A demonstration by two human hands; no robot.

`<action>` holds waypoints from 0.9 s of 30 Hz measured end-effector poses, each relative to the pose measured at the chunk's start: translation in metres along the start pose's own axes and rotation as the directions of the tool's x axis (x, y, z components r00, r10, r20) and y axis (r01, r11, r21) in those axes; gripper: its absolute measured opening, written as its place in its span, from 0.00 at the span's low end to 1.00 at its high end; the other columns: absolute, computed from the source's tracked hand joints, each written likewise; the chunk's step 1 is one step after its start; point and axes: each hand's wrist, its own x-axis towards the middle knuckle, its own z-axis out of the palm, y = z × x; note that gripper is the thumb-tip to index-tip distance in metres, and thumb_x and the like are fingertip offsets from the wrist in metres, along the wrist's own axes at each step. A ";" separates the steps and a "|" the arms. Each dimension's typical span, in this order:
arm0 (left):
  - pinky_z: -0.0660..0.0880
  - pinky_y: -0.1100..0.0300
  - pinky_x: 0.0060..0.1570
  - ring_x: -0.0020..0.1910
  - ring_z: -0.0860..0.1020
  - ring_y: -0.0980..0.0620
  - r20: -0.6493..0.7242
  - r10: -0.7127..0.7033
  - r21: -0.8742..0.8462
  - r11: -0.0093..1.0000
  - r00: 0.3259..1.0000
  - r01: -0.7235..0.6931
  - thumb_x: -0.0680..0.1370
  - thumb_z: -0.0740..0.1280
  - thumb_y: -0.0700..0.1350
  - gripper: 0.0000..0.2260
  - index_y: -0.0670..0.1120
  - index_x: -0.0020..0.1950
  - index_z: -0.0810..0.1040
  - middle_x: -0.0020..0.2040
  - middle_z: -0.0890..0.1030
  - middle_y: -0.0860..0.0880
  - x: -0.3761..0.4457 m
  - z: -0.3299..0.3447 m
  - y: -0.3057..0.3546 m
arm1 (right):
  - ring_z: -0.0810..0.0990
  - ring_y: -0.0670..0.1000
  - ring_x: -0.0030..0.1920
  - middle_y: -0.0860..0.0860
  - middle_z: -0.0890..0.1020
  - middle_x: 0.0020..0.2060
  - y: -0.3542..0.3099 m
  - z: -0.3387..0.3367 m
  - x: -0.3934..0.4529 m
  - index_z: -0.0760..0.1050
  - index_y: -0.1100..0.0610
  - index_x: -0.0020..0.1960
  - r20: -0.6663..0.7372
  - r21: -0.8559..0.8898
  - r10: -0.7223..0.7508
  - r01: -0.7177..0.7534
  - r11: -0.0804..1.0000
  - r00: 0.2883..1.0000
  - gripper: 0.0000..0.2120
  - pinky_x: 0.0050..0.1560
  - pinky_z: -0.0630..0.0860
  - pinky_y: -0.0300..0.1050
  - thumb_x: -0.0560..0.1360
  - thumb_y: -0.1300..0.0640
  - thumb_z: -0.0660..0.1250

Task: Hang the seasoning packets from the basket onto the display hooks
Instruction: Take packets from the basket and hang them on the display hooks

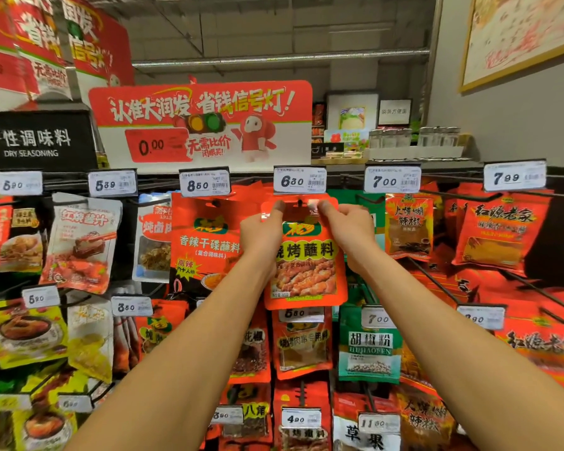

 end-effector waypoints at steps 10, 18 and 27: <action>0.69 0.49 0.70 0.68 0.73 0.44 0.099 0.335 0.540 0.773 0.937 -0.333 0.81 0.66 0.49 0.22 0.44 0.74 0.71 0.67 0.77 0.45 -0.031 -0.019 -0.051 | 0.75 0.47 0.31 0.45 0.77 0.28 0.036 -0.012 -0.024 0.78 0.56 0.37 0.001 -0.244 -0.223 0.216 0.945 0.975 0.15 0.32 0.65 0.45 0.77 0.48 0.68; 0.75 0.48 0.55 0.62 0.78 0.36 -0.059 0.120 0.597 0.800 0.991 -0.061 0.80 0.68 0.47 0.19 0.45 0.70 0.74 0.62 0.81 0.40 0.006 0.012 -0.043 | 0.78 0.57 0.39 0.52 0.79 0.33 0.040 0.011 0.027 0.70 0.57 0.33 -0.021 -0.343 0.033 -0.038 0.939 0.999 0.21 0.42 0.72 0.50 0.76 0.44 0.69; 0.75 0.52 0.45 0.54 0.80 0.37 -0.071 0.055 0.598 0.802 0.996 -0.002 0.77 0.72 0.49 0.10 0.45 0.54 0.82 0.54 0.83 0.41 0.020 0.015 -0.043 | 0.77 0.54 0.49 0.50 0.79 0.44 0.046 0.009 0.038 0.75 0.51 0.39 0.011 -0.316 0.106 -0.097 0.944 0.994 0.16 0.50 0.73 0.48 0.78 0.41 0.68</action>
